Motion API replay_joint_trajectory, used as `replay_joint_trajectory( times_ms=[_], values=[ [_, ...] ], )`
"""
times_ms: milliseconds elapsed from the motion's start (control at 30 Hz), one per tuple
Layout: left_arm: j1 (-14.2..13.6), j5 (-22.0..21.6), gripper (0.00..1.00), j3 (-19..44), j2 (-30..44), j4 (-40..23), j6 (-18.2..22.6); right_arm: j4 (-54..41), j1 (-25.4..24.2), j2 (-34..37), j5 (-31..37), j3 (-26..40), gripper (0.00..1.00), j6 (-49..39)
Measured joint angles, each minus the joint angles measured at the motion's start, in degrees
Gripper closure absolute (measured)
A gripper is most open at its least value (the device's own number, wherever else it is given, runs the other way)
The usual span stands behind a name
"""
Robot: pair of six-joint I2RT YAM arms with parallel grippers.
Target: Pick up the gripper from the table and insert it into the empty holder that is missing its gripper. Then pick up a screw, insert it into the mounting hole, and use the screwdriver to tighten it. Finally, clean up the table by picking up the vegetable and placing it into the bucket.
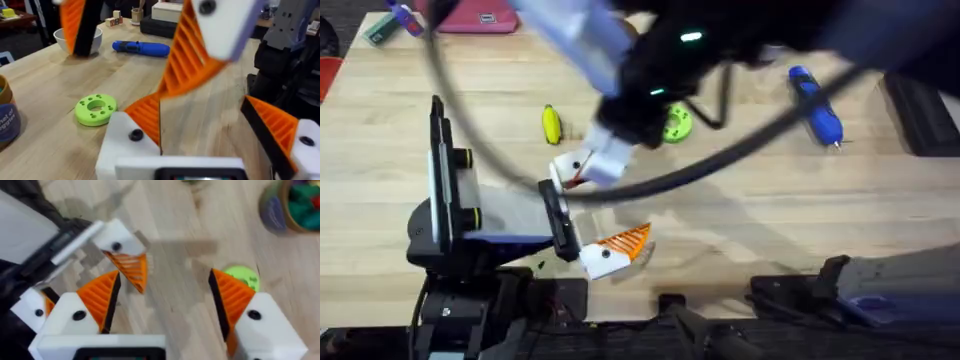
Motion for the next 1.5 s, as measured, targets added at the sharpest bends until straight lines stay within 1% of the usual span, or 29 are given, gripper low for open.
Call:
replay_joint_trajectory(
  times_ms=[267,433,533,667,767,833,933,1033,1500],
  values=[
    [0.0,0.0,0.015,0.0,0.0,0.0,0.0,2.6,-12.8,-15.6,-0.1,-13.9,0.009,8.3],
    [0.0,0.0,0.015,0.0,0.0,0.0,0.0,5.9,-19.7,-23.5,-0.1,-22.8,0.008,12.7],
    [0.0,0.0,0.015,0.0,0.0,0.0,0.0,6.4,-24.8,-27.7,-0.1,-27.3,0.010,15.9],
    [0.0,0.0,0.015,0.0,0.0,0.0,0.0,6.4,-31.5,-31.4,-0.1,-31.1,0.010,19.1],
    [0.0,0.0,0.015,0.0,0.0,0.0,0.0,6.0,-36.2,-31.6,-0.1,-32.2,0.010,20.3],
    [0.0,0.0,0.015,0.0,0.0,0.0,0.0,6.0,-38.5,-30.9,-0.1,-32.5,0.009,20.7],
    [0.0,0.0,0.016,0.0,0.0,0.0,0.0,6.0,-40.5,-29.7,-0.1,-32.7,0.009,21.0],
    [0.0,0.0,0.016,0.0,0.0,0.0,0.0,6.0,-41.4,-29.1,-0.1,-32.7,0.009,21.2],
    [0.0,0.0,0.015,0.0,0.0,0.0,0.0,6.4,-41.4,-29.0,-0.1,-32.7,0.009,21.6]
  ],
)
